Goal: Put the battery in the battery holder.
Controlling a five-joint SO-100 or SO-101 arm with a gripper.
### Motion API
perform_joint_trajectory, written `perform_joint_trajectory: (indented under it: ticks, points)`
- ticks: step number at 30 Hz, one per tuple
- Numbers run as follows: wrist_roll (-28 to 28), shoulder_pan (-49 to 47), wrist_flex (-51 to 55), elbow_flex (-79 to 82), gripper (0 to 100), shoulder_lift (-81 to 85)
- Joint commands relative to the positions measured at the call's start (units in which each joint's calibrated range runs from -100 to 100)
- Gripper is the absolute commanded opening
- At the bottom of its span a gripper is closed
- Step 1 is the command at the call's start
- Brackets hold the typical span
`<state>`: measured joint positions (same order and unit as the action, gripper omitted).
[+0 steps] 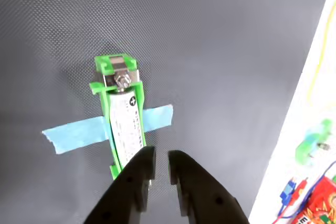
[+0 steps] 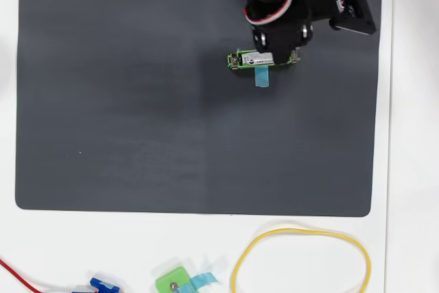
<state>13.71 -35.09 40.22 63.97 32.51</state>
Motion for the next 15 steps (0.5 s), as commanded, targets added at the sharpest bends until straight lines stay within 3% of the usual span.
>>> perform_joint_trajectory:
  ticks: [1, 4, 6, 15]
  points:
    - [-0.67, 2.87, -0.01, 7.66, 0, 17.25]
    - [-6.72, 4.42, 2.87, 14.88, 0, 27.66]
    - [-10.21, 12.73, 7.33, 18.23, 0, 37.81]
    - [-10.47, 26.43, 8.03, 30.39, 0, 60.41]
